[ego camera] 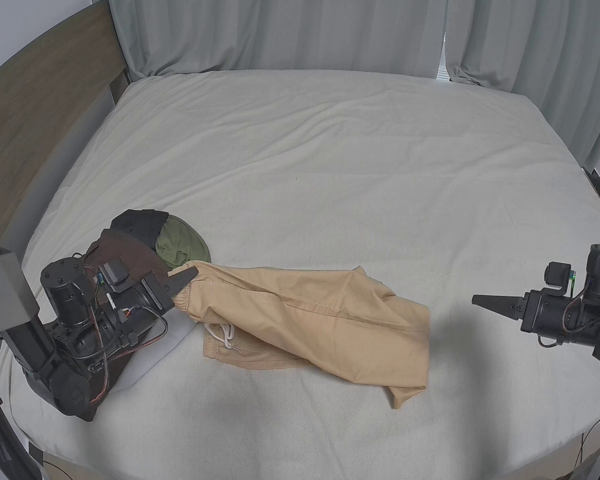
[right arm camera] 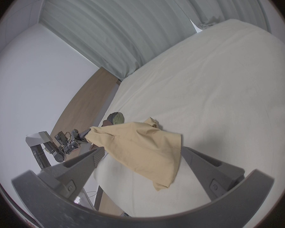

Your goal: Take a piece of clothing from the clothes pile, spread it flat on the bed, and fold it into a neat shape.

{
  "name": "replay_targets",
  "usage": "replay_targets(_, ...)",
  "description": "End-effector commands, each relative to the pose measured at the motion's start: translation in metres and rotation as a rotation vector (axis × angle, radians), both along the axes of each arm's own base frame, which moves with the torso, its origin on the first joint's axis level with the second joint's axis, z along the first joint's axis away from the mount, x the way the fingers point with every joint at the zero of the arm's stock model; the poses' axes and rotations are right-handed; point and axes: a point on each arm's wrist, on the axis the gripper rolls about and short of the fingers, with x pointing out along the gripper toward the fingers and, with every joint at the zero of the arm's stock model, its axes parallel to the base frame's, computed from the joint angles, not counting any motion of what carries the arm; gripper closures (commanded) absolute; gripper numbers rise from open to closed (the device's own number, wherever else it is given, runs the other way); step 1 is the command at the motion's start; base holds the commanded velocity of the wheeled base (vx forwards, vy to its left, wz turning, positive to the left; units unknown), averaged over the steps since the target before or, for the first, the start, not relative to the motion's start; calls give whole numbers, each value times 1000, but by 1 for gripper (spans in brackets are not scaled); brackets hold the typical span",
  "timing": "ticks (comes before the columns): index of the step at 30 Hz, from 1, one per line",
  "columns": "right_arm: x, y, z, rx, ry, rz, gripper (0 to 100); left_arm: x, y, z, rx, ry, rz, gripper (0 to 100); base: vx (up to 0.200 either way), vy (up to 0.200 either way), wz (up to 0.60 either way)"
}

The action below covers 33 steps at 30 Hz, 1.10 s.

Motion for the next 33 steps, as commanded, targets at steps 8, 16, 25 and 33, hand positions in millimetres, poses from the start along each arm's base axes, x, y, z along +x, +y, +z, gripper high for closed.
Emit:
replay_targets(8, 21, 3, -40, 0, 108, 10, 0, 0, 0, 0, 0, 0, 1, 100, 0, 0, 0)
replay_targets(16, 29, 9, -54, 24, 138, 22, 0, 0, 0, 0, 0, 0, 1, 100, 0, 0, 0)
replay_targets(25, 49, 21, -89, 58, 148, 26, 0, 0, 0, 0, 1, -1, 0, 100, 0, 0, 0)
replay_targets(33, 60, 21, -113, 110, 134, -14, 0, 0, 0, 0, 0, 0, 0, 100, 0, 0, 0)
